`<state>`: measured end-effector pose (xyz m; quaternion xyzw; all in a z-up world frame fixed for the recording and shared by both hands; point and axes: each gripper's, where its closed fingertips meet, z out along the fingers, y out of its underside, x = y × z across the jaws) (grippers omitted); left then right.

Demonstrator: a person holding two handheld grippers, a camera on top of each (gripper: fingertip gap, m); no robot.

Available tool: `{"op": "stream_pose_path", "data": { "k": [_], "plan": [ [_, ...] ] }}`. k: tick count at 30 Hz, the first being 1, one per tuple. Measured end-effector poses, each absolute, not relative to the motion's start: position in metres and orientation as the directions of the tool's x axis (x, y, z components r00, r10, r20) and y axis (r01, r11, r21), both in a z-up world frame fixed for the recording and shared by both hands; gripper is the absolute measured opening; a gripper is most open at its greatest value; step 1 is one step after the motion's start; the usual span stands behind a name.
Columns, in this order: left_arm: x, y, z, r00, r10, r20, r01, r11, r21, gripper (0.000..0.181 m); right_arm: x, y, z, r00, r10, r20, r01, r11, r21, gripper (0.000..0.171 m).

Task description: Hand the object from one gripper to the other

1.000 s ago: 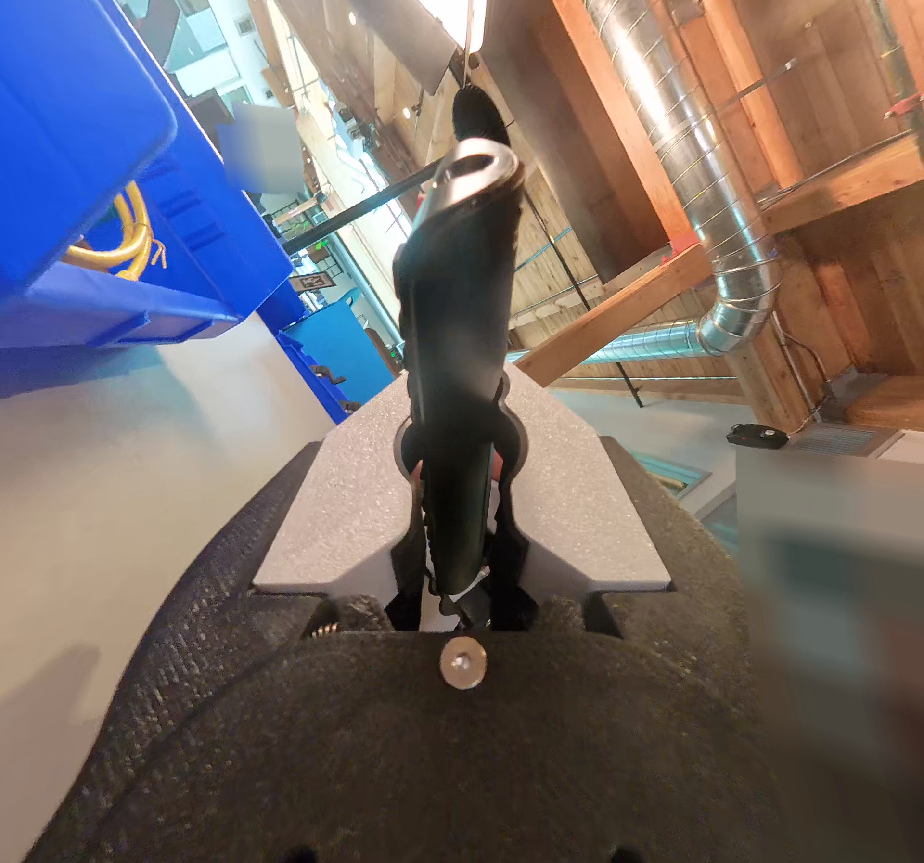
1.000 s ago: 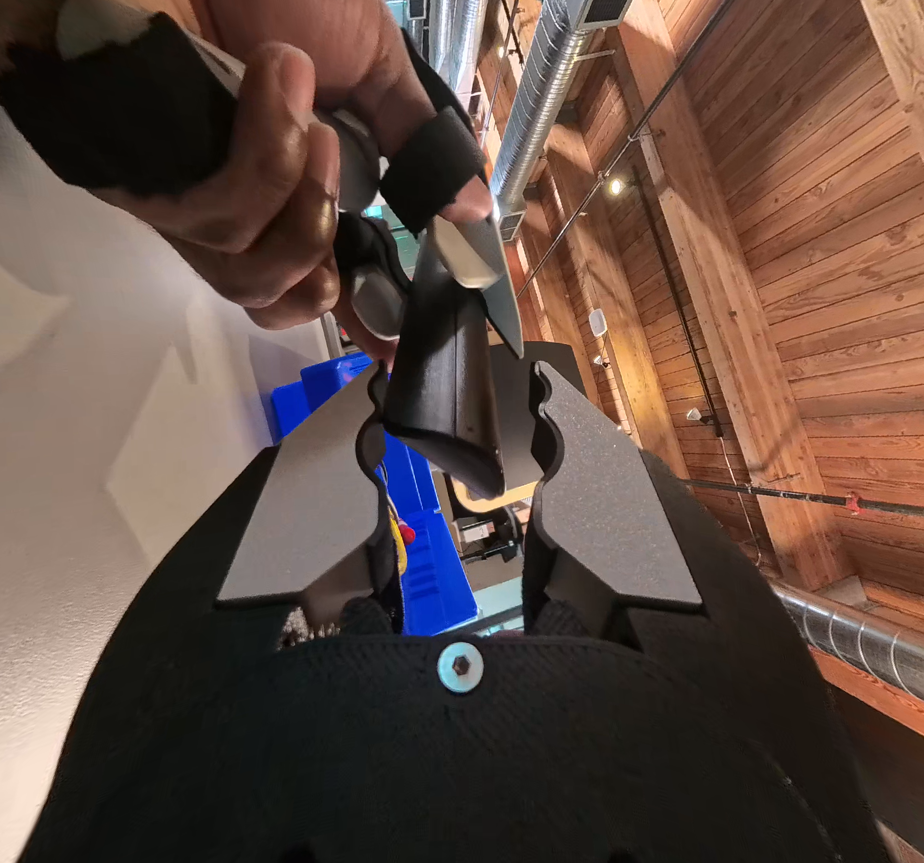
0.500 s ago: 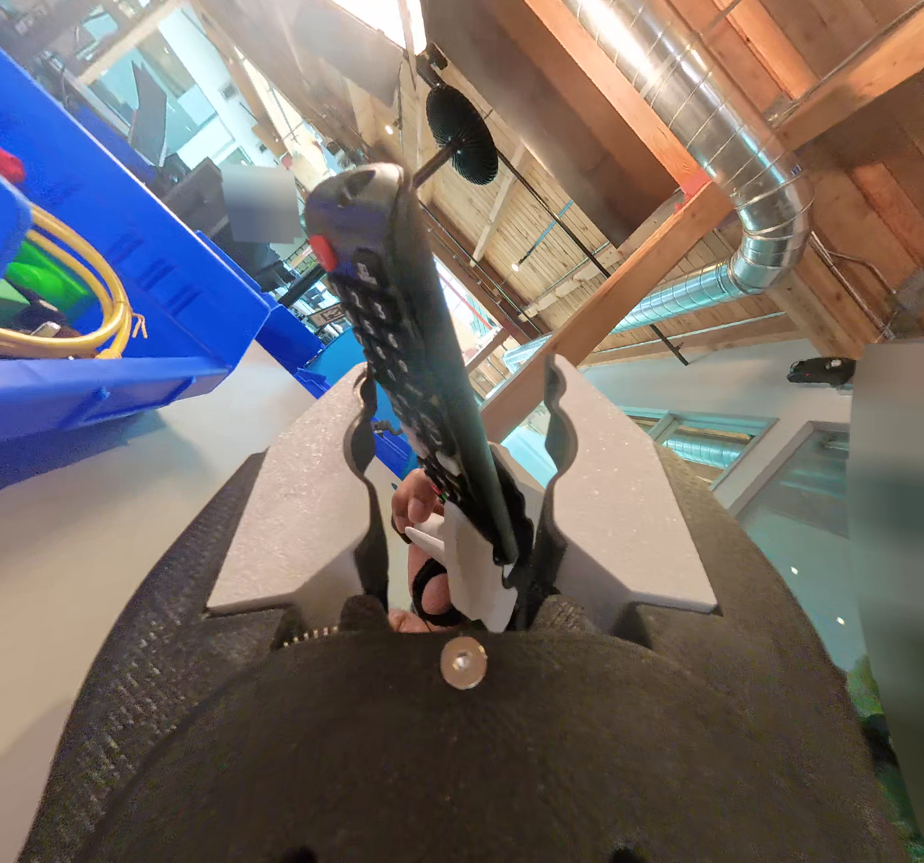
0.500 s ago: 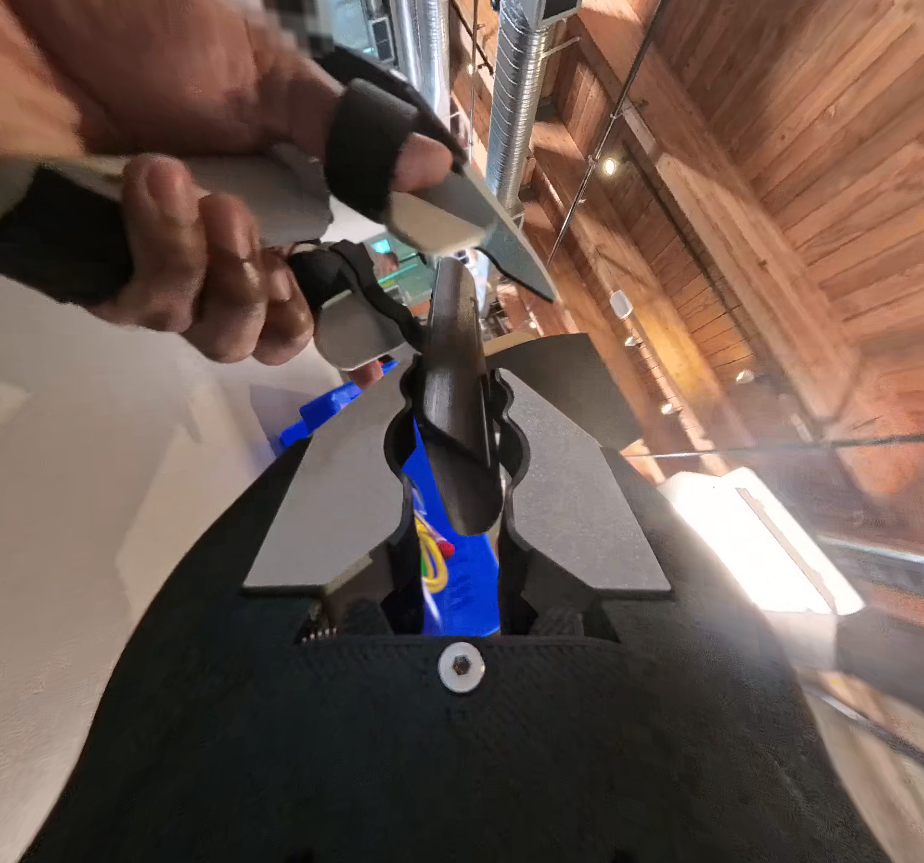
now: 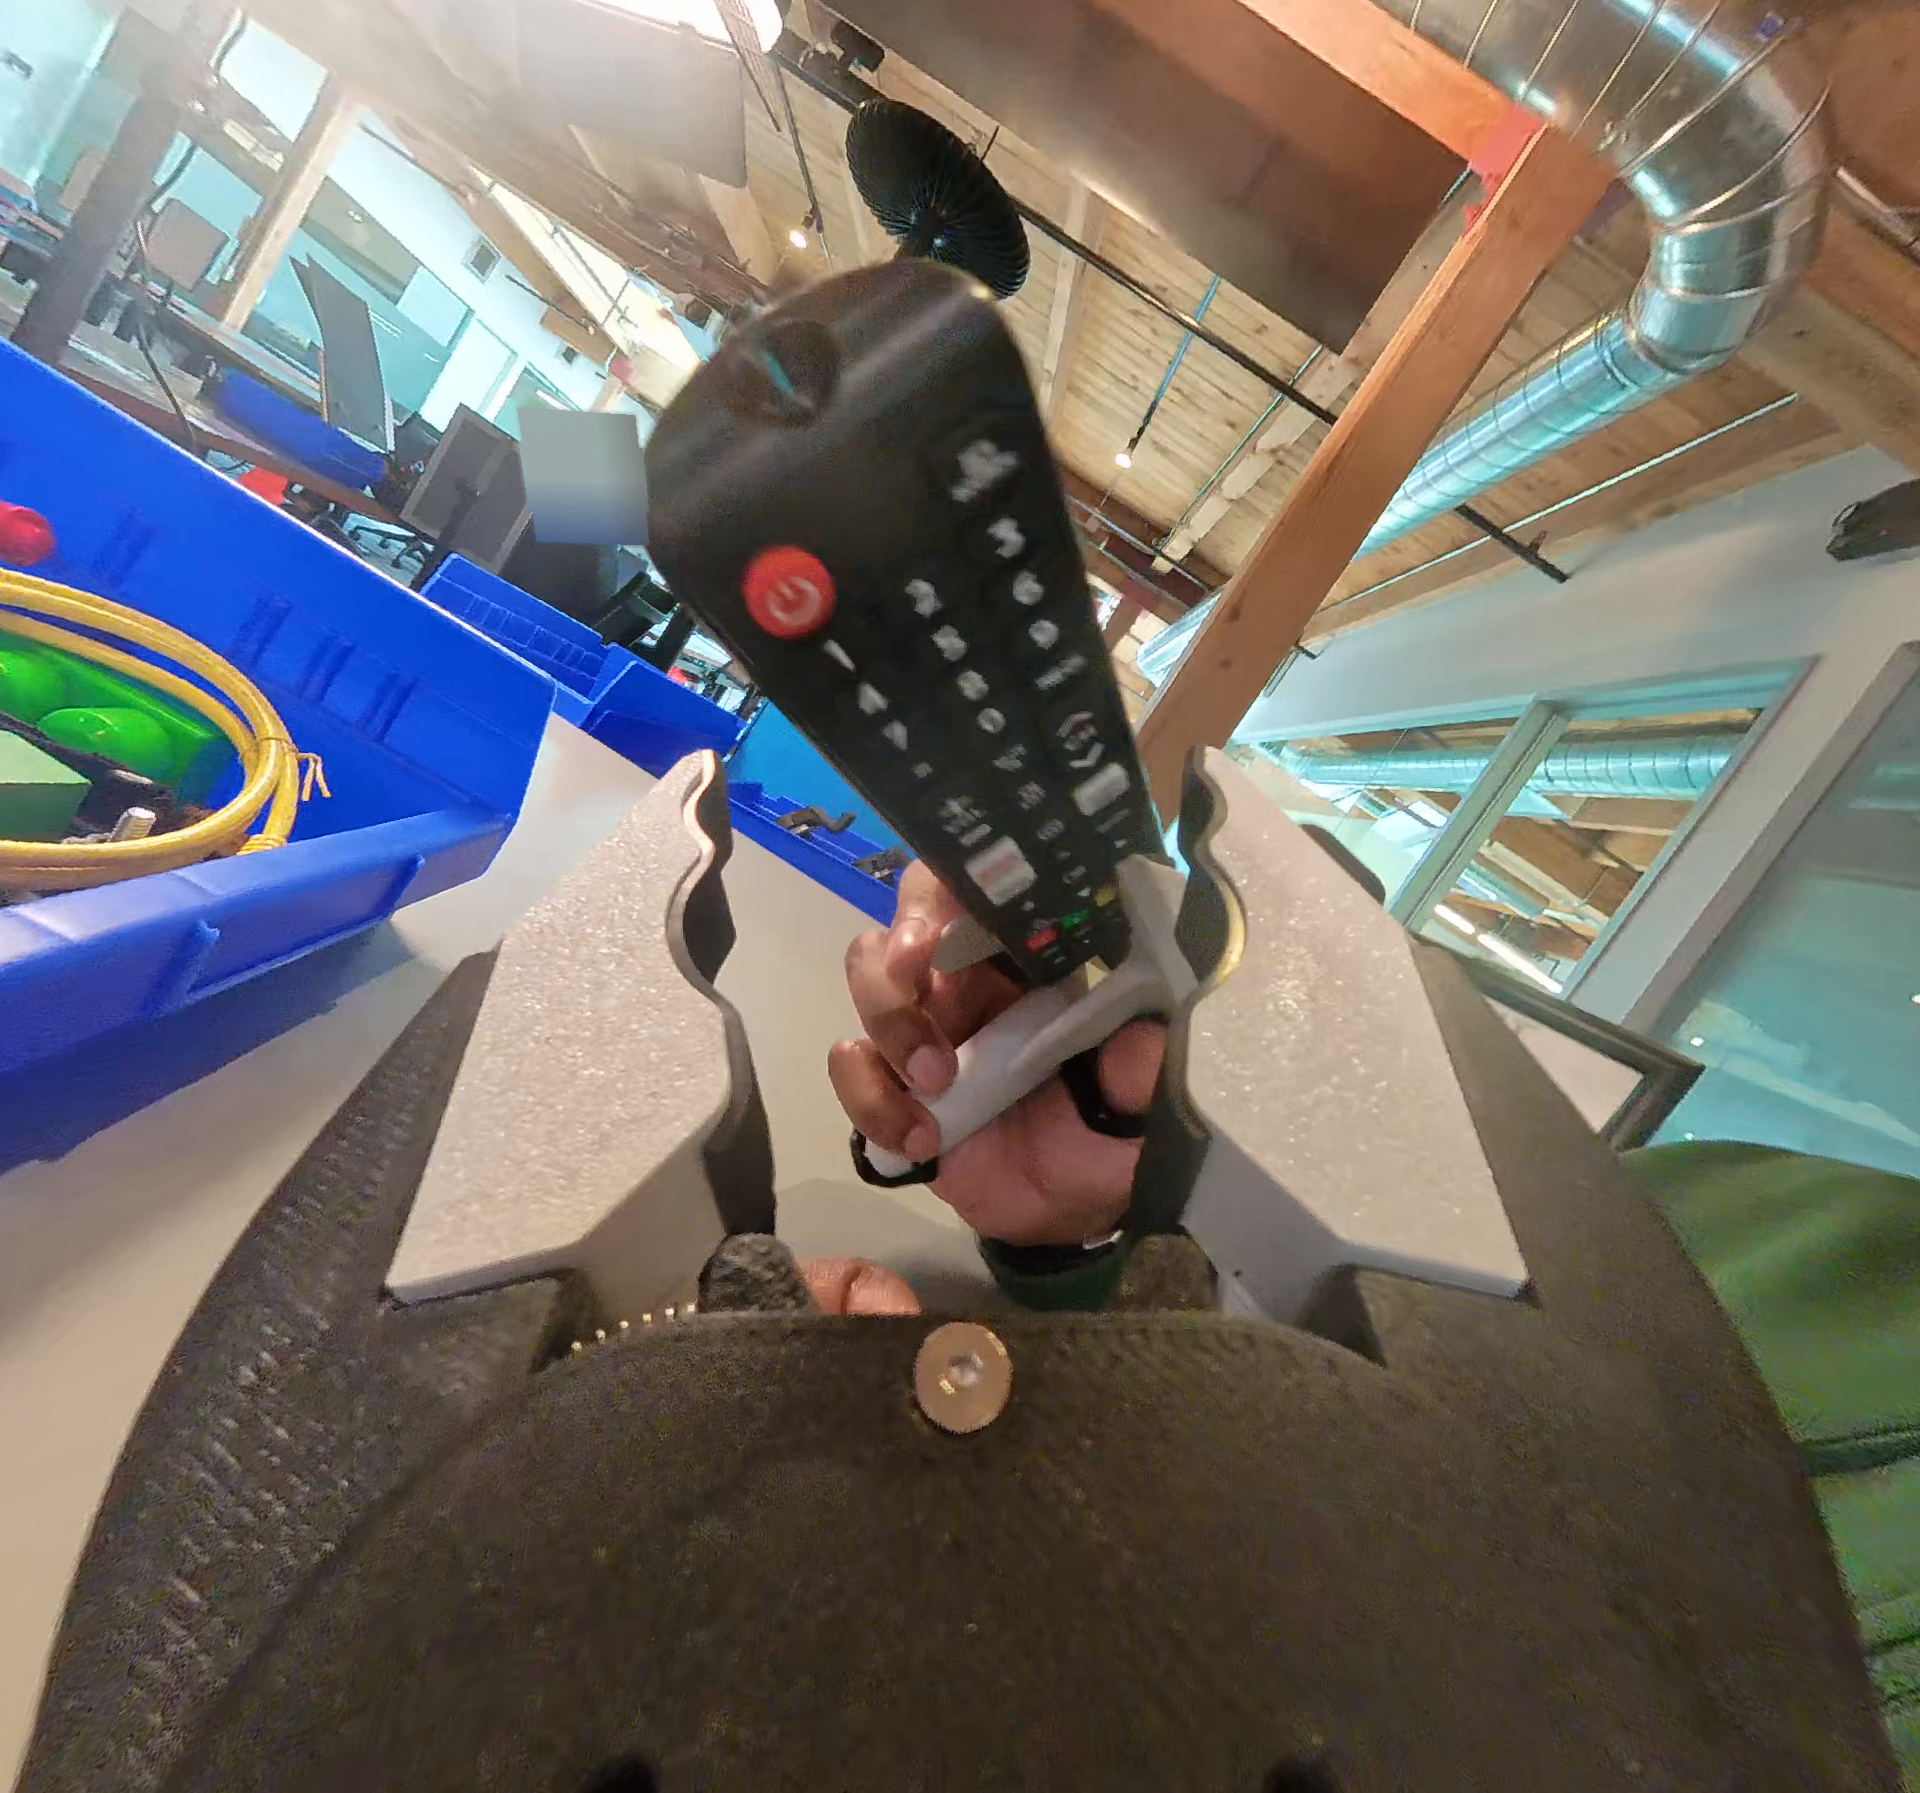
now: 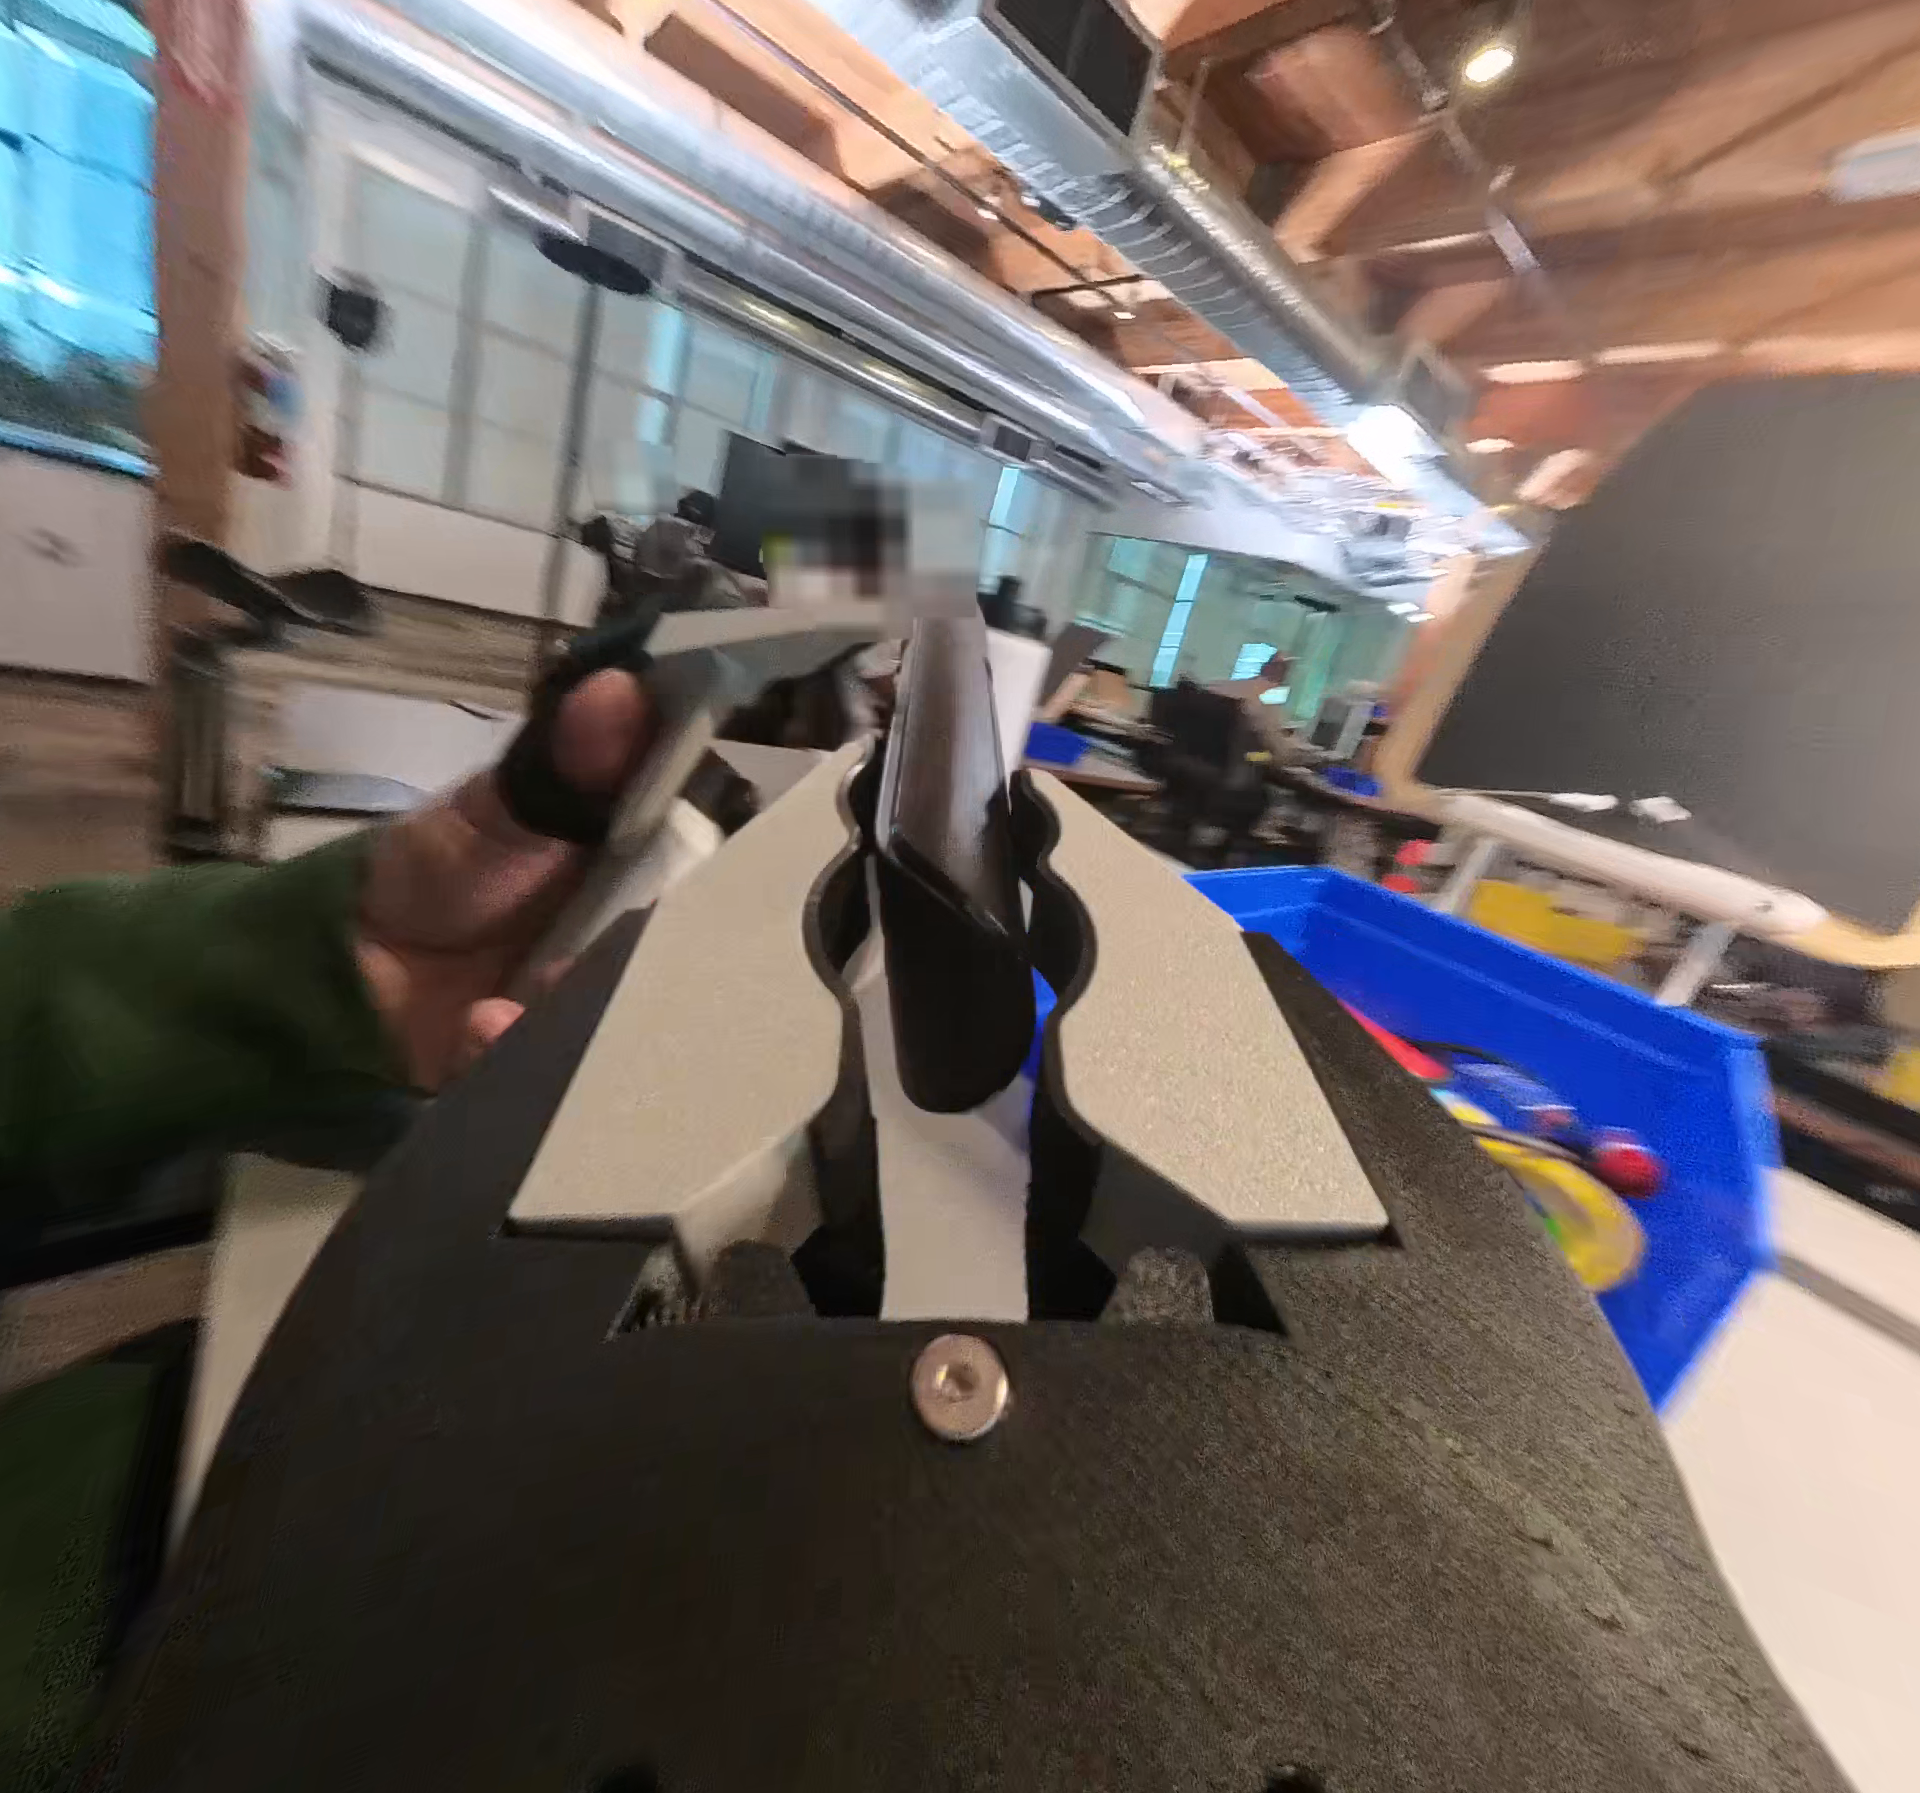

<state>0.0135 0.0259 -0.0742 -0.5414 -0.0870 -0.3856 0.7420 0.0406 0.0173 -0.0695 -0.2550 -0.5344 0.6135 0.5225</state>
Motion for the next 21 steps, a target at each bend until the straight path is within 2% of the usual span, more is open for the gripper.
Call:
{"op": "stream_pose_path", "data": {
  "k": [2,4,8,10,12,18,21],
  "plan": [
    [0.018,0.025,-0.074,0.713,-0.481,0.510,0.632,0.128,-0.764,0.082,0.042,0.010,-0.072,-0.431,0.887,0.168,-0.326,0.021,-0.945,0.024],
    [0.025,0.021,-0.070,0.743,-0.497,0.448,0.585,0.158,-0.795,0.070,0.041,0.006,-0.075,-0.489,0.866,0.108,-0.285,-0.042,-0.958,0.023],
    [0.028,0.016,-0.066,0.799,-0.483,0.358,0.507,0.223,-0.832,0.050,0.040,0.008,-0.074,-0.547,0.837,-0.002,-0.240,-0.159,-0.958,0.025],
    [0.025,0.016,-0.065,0.821,-0.456,0.344,0.486,0.240,-0.840,0.043,0.033,0.018,-0.076,-0.503,0.863,-0.044,-0.225,-0.180,-0.958,0.031],
    [0.019,0.013,-0.063,0.846,-0.424,0.322,0.458,0.270,-0.847,0.024,0.024,0.032,-0.082,-0.413,0.909,-0.048,-0.214,-0.148,-0.966,0.036],
    [0.000,0.010,-0.061,0.978,-0.156,0.140,0.189,0.363,-0.912,0.024,0.019,0.050,-0.083,-0.215,0.972,0.093,-0.256,0.036,-0.966,0.037],
    [-0.008,0.009,-0.060,0.999,0.039,-0.029,-0.041,0.359,-0.932,0.023,0.019,0.055,-0.082,-0.117,0.974,0.196,-0.267,0.159,-0.951,0.038]
  ]
}}
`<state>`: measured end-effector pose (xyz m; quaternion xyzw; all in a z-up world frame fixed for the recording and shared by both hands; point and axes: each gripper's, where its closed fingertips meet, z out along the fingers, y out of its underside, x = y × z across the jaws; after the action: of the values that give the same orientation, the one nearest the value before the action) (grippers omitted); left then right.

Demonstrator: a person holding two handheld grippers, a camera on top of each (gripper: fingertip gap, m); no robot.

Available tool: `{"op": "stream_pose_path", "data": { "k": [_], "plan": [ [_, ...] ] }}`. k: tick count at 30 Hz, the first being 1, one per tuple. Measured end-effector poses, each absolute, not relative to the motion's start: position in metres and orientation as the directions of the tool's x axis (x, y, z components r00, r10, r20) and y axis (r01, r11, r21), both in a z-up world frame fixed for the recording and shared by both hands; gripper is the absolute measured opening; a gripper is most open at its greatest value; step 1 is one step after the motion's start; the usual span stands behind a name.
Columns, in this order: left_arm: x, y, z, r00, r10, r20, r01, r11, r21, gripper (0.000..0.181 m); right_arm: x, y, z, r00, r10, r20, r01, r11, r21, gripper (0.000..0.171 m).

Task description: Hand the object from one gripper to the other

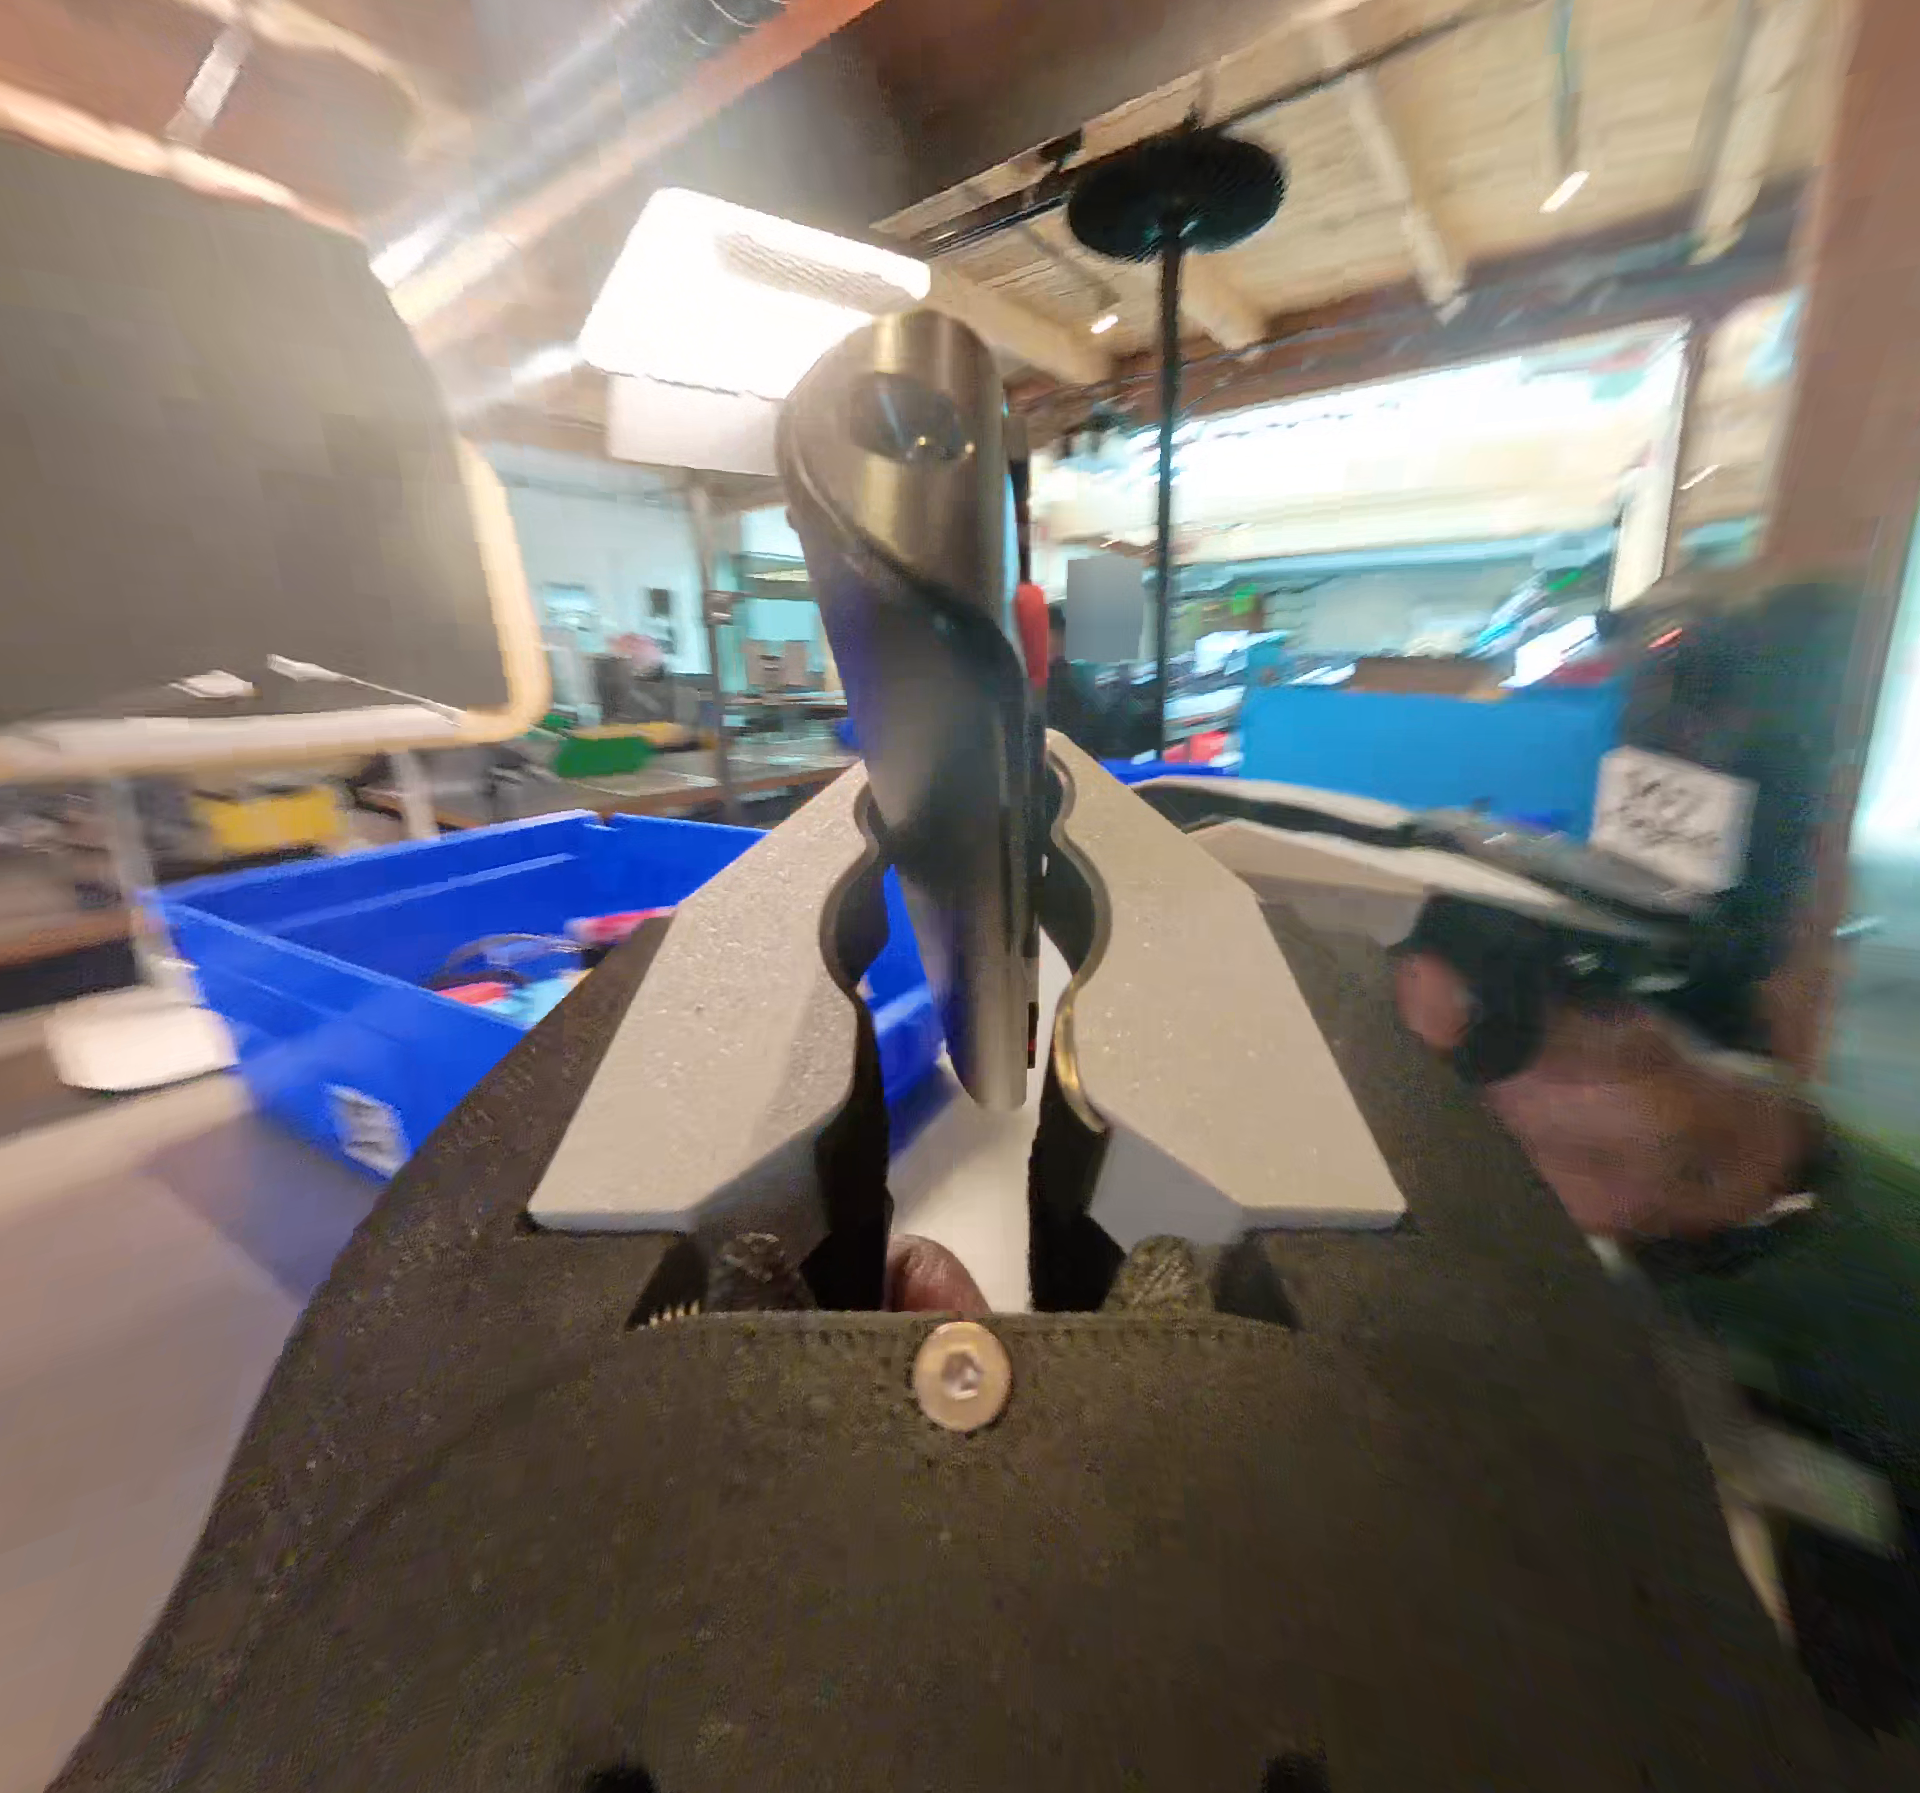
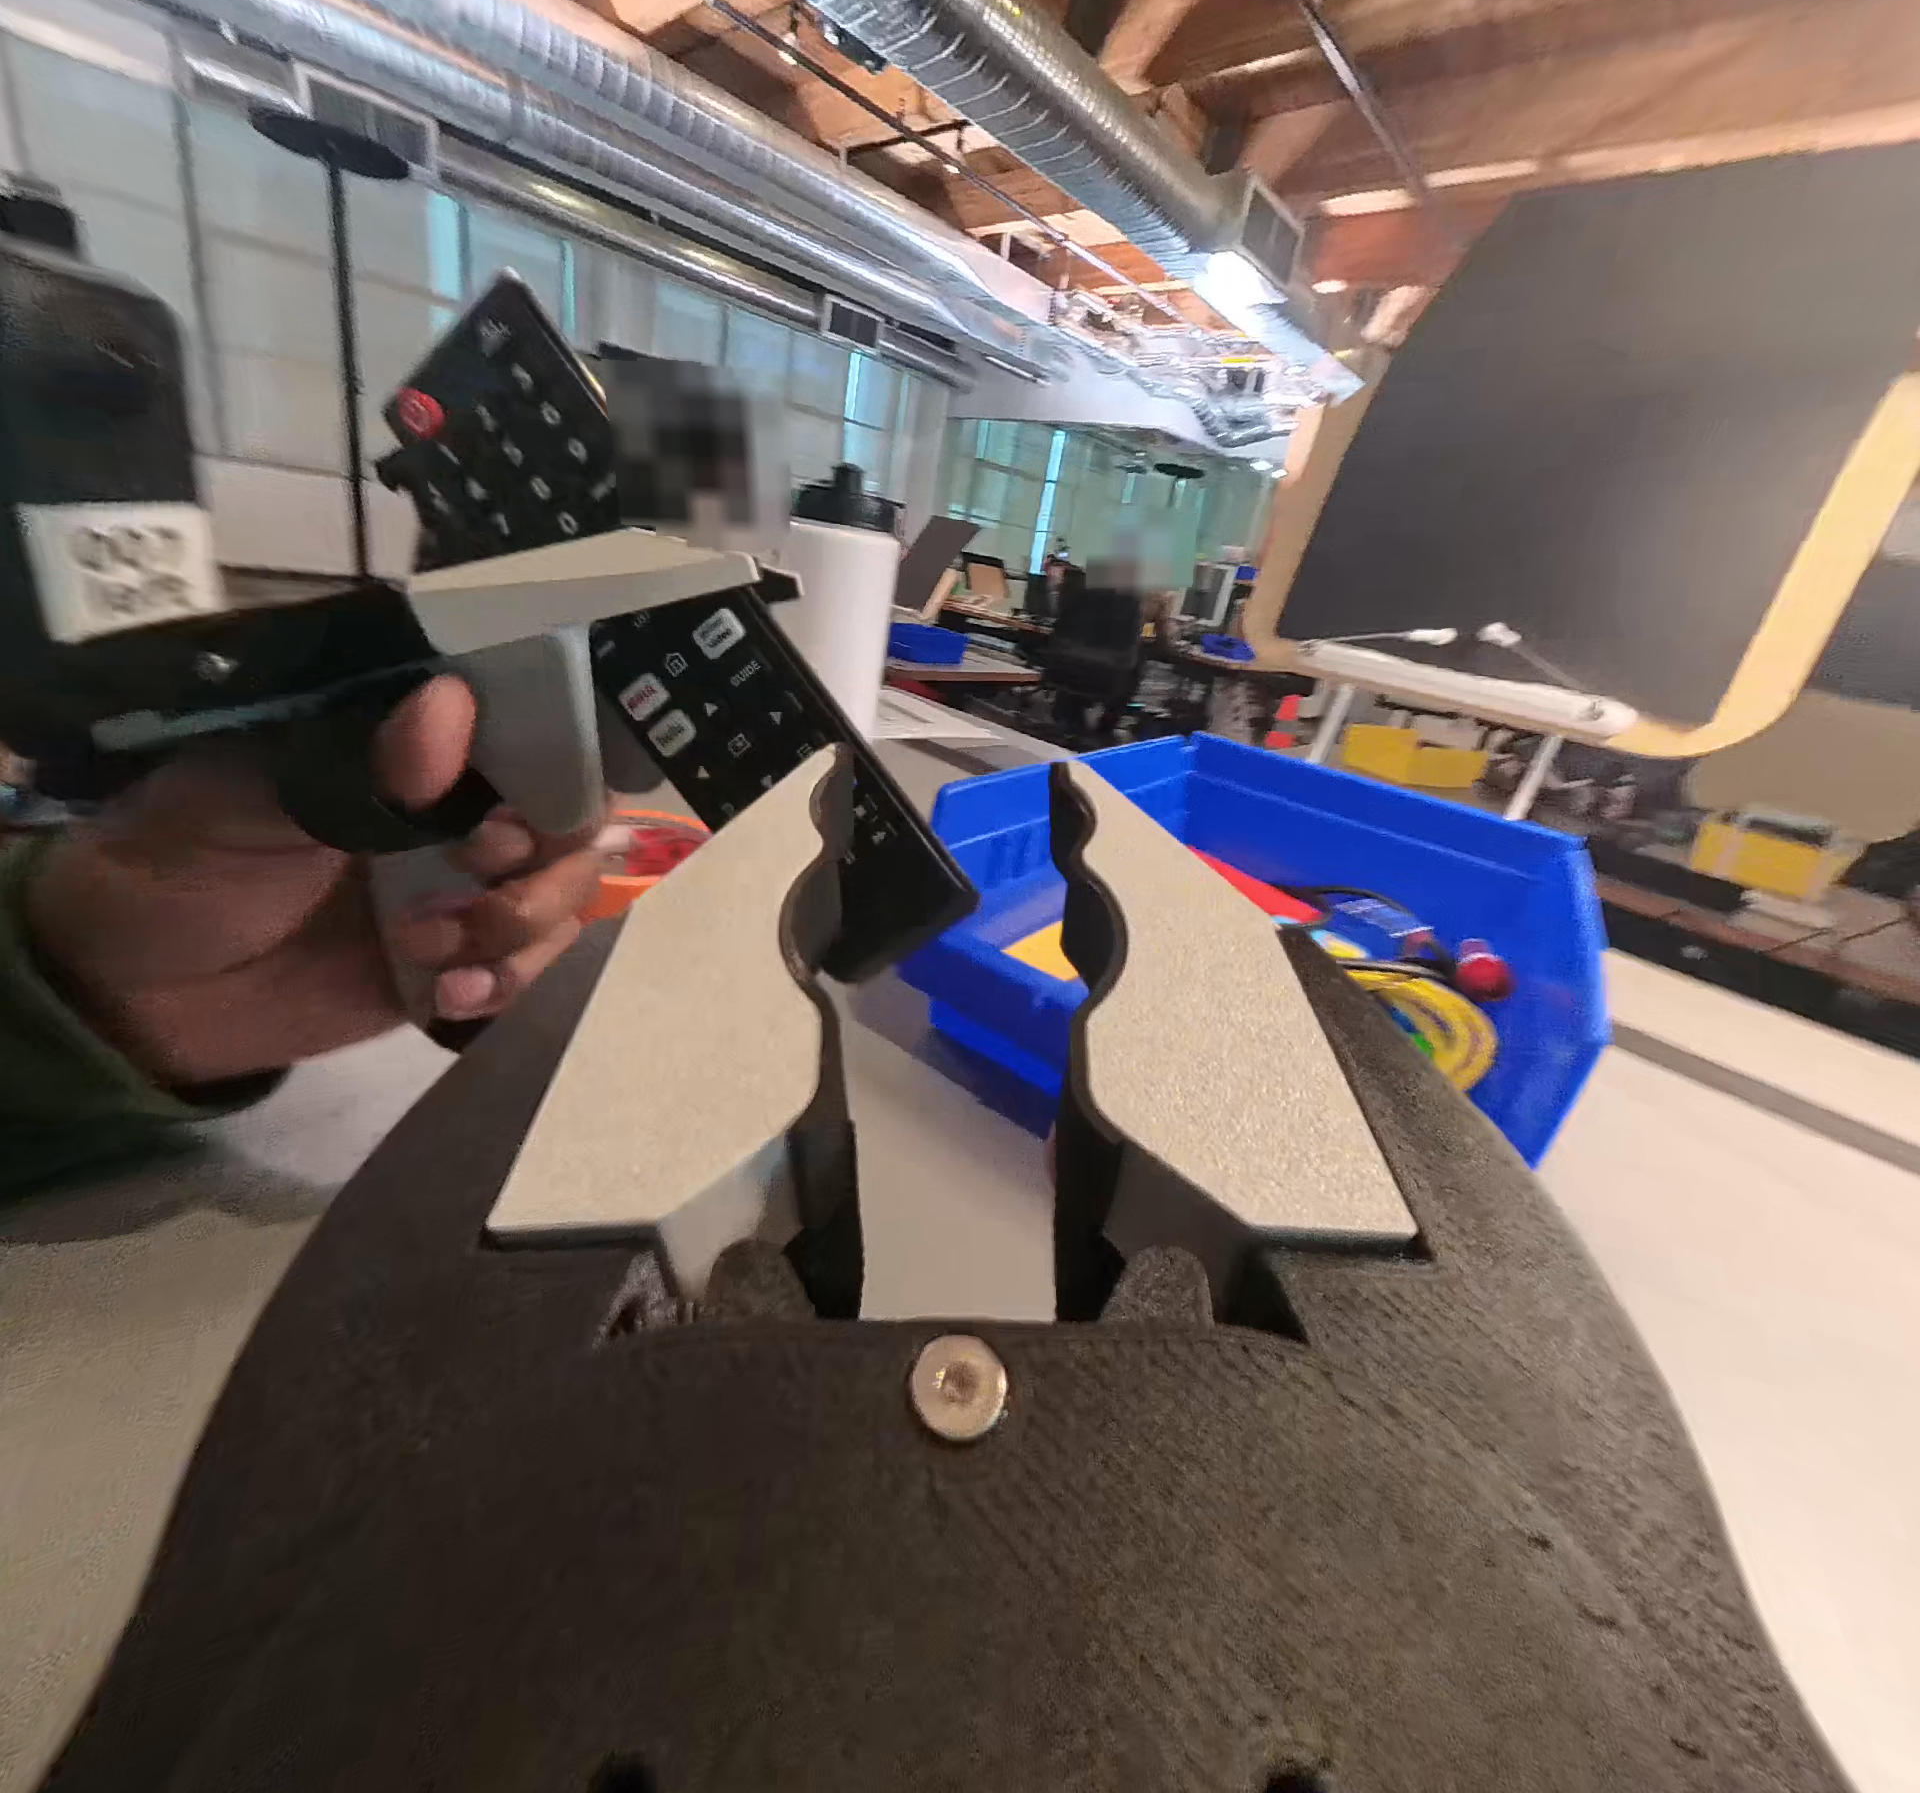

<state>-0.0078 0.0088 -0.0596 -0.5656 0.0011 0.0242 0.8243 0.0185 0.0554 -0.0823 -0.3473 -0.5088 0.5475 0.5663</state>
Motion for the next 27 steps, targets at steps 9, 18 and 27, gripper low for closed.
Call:
{"op": "stream_pose_path", "data": {
  "k": [9,18,27],
  "plan": [
    [-0.025,0.015,-0.045,0.607,0.377,-0.700,-0.765,0.035,-0.643,0.024,0.013,0.041,-0.085,-0.035,0.736,0.676,-0.272,0.644,-0.715,0.053],
    [-0.083,0.066,0.034,0.240,0.558,-0.795,-0.915,-0.142,-0.377,0.024,-0.058,0.075,0.011,0.349,0.329,0.877,-0.306,0.925,-0.225,0.049],
    [-0.111,0.095,-0.032,0.091,0.486,-0.869,-0.919,-0.295,-0.261,0.024,-0.085,0.097,-0.058,0.332,0.317,0.889,-0.303,0.928,-0.218,0.057]
  ]
}}
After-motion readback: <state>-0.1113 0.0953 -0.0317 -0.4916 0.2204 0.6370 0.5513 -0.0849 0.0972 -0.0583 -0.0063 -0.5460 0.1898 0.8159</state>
